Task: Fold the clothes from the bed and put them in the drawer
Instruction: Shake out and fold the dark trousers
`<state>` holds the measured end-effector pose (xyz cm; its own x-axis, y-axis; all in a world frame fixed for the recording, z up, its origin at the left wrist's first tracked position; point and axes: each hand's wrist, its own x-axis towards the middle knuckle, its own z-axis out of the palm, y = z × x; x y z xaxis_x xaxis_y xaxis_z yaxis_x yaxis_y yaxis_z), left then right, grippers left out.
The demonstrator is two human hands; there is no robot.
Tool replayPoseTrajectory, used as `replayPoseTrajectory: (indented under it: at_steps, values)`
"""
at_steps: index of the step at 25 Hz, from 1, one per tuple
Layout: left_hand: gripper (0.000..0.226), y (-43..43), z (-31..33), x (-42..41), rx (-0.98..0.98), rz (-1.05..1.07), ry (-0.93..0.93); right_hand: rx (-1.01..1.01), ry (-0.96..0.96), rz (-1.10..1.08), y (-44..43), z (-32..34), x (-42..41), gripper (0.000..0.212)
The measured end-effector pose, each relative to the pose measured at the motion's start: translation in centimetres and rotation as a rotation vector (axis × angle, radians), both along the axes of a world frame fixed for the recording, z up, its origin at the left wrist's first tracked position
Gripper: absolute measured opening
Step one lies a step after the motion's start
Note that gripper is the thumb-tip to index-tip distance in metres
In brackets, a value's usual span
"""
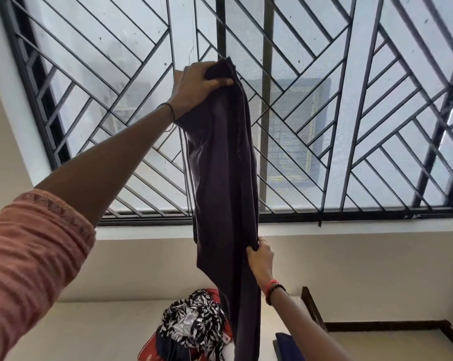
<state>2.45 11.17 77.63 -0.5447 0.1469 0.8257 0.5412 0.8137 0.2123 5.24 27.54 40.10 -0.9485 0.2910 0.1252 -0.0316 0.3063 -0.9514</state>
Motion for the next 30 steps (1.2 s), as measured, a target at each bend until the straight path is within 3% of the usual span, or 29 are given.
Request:
replayPoseTrajectory:
  at_steps: [3, 5, 10, 14, 17, 20, 24, 27, 30]
  values:
    - [0.055, -2.4, -0.2, 0.0, 0.063, 0.082, -0.013, 0.038, 0.026, -0.035, 1.9, -0.5, -1.0, 0.019]
    - [0.049, -4.6, -0.9, 0.0, 0.143, 0.092, -0.032, -0.009, 0.045, -0.009, 3.8, -1.0, -1.6, 0.009]
    - [0.054, -9.8, -3.7, -0.7, 0.352, 0.197, -0.035, -0.35, 0.009, 0.289, 7.1, -1.3, -1.7, 0.023]
    - [0.059, -13.2, -5.8, -0.8, 0.422, 0.223, -0.099, -0.383, -0.084, 0.607, 9.0, -0.4, -1.4, 0.034]
    - [0.065, -14.9, -7.2, -0.9, 0.502, 0.192, -0.105, -0.384, -0.129, 0.664, 10.1, -0.1, -1.4, 0.067]
    - [0.052, -15.3, -7.5, -0.9, 0.492, 0.174, -0.13, -0.448, -0.152, 0.644, 10.8, 0.2, -1.2, 0.078]
    - [0.044, -16.9, -8.5, -1.3, 0.408, 0.115, -0.305, -0.292, -0.191, 0.609, 12.1, 1.1, -0.4, 0.062]
    - [0.053, -18.9, -11.2, -2.1, 0.332, 0.312, -0.444, -0.02, -0.234, 0.6, 13.4, 1.6, 0.2, 0.036]
    - [0.053, -18.9, -14.6, -2.1, 0.284, 0.471, -0.513, -0.06, -0.263, 0.645, 13.6, 1.5, 0.9, 0.016]
